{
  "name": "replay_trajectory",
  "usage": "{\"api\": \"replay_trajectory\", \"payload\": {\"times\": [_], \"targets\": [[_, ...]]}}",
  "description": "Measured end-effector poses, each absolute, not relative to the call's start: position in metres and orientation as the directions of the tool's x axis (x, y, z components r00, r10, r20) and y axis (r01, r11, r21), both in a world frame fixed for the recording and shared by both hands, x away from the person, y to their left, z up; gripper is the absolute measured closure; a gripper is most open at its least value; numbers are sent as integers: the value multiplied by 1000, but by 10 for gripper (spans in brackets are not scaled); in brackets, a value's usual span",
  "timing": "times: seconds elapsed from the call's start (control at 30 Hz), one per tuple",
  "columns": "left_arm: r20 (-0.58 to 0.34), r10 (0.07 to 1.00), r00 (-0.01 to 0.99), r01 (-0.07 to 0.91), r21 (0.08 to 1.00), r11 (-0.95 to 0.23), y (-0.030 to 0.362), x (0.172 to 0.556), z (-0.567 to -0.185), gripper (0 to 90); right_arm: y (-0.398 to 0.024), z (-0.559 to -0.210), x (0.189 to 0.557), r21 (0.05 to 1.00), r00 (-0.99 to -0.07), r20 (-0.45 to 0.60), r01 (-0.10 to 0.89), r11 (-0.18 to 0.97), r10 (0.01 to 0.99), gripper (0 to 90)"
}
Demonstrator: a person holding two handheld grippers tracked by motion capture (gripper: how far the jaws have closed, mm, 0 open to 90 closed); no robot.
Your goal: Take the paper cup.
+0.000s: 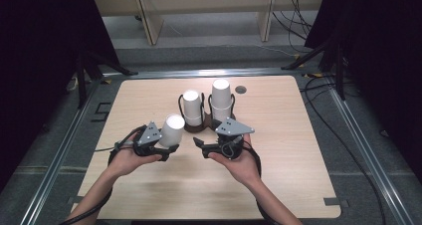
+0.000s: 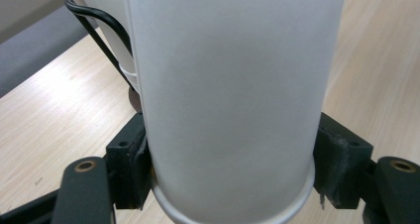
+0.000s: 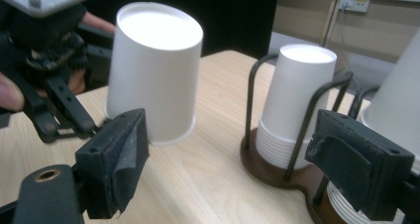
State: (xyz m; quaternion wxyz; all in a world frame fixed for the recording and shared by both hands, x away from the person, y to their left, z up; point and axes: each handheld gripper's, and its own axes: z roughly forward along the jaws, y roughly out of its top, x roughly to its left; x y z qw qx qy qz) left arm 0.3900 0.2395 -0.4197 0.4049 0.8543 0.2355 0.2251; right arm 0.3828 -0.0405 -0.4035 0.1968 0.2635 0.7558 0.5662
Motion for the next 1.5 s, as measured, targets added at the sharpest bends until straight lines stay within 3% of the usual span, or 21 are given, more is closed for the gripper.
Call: {"api": "replay_trajectory", "payload": {"times": [0.2, 0.47, 0.73, 1.23, 1.5], "targets": [[258, 488, 834, 175, 714, -678, 242, 391, -414, 284, -47, -411, 380, 952, -770, -5, 192, 239, 638, 159], [249, 387, 888, 152, 634, -758, 237, 395, -411, 284, -51, -418, 377, 946, -769, 6, 211, 245, 639, 167], [249, 348, 904, 150, 576, -803, 233, 399, -408, 284, -55, -422, 376, 945, -762, 16, 223, 240, 647, 168], [266, 234, 935, 128, 361, -924, 224, 406, -405, 285, -54, -427, 375, 941, -766, 16, 230, 250, 643, 181], [277, 198, 940, 107, 311, -944, 218, 409, -406, 286, -51, -428, 374, 937, -776, 16, 232, 262, 630, 185]]}}
